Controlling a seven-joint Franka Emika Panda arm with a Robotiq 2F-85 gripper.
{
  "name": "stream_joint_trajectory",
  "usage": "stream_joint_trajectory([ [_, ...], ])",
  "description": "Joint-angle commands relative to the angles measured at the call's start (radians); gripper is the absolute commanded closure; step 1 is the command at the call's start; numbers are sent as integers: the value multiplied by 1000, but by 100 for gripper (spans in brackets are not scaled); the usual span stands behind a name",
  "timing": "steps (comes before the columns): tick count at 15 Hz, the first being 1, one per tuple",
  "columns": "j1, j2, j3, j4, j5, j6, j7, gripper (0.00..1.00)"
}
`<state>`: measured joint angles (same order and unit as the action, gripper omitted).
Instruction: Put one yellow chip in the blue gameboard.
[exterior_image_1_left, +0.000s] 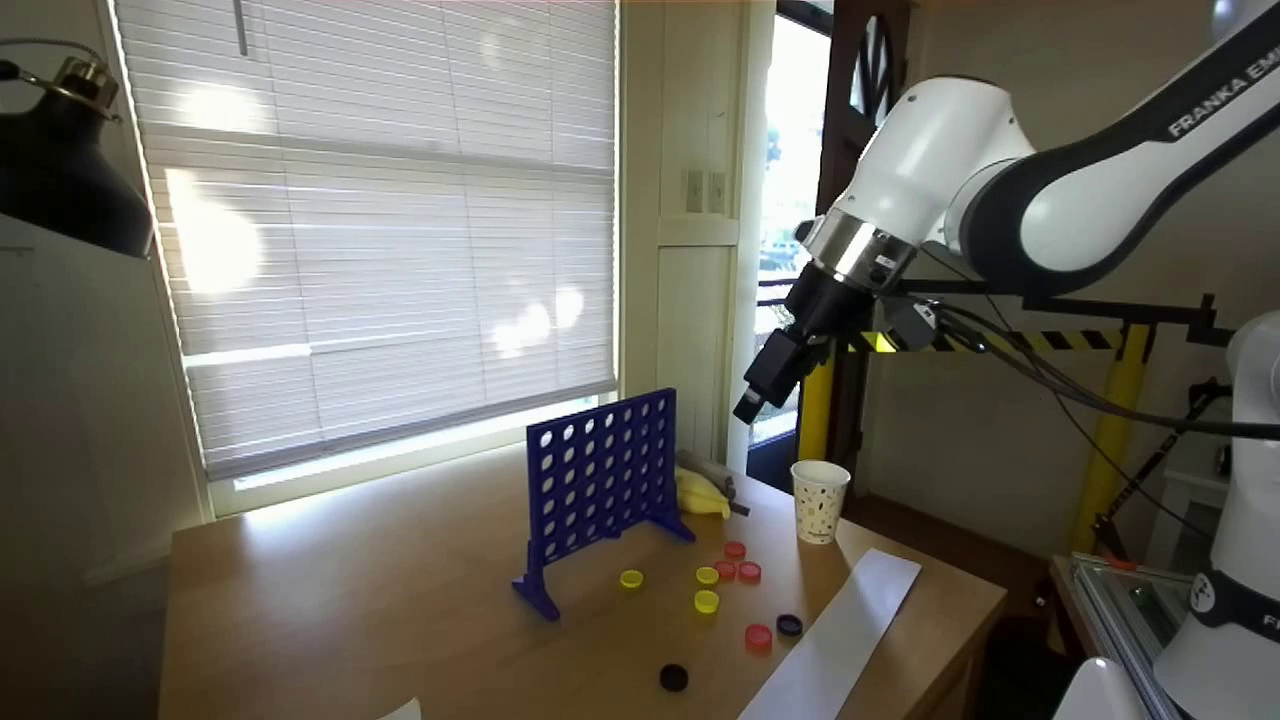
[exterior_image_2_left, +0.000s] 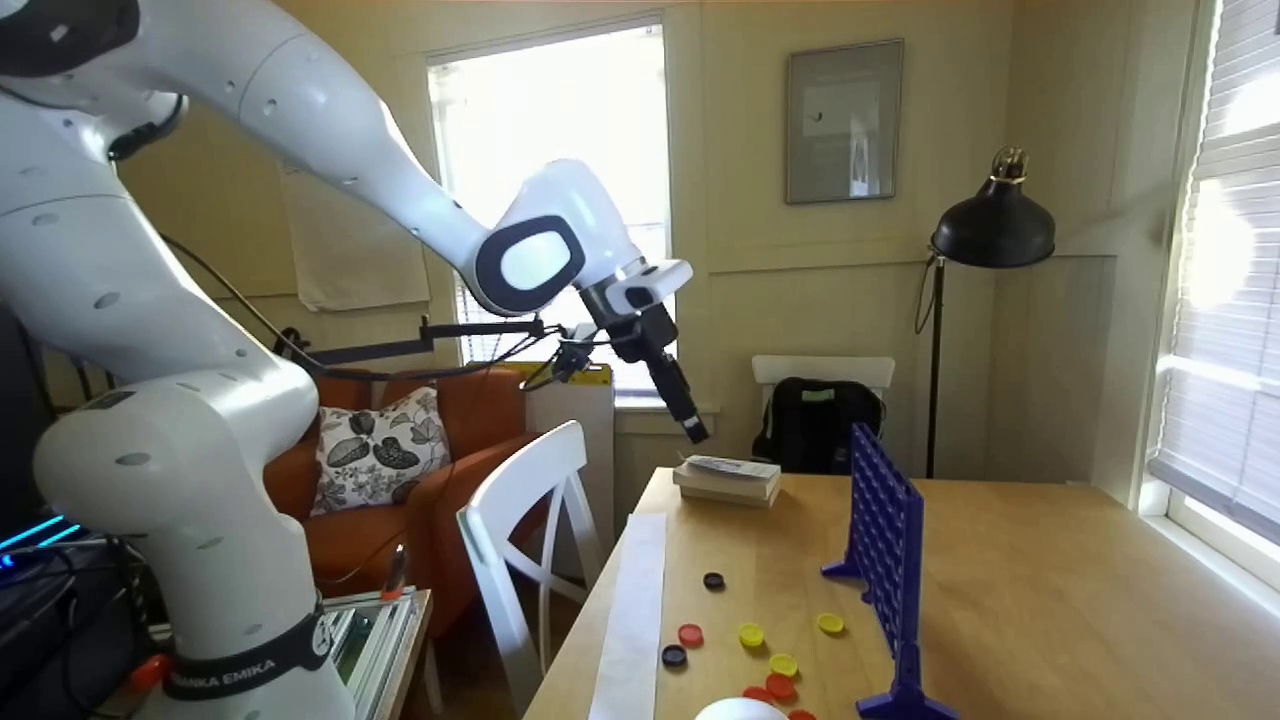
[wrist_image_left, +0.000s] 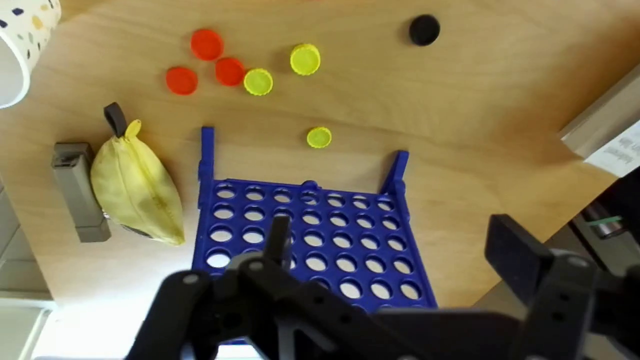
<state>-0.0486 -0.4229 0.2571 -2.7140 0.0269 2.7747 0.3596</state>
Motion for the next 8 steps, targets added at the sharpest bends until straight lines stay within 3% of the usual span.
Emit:
stream_joint_trajectory([
  [1,-122,114,30,29,-90,100,98,0],
  [8,-466,241,235,78,-453,81,389,0],
])
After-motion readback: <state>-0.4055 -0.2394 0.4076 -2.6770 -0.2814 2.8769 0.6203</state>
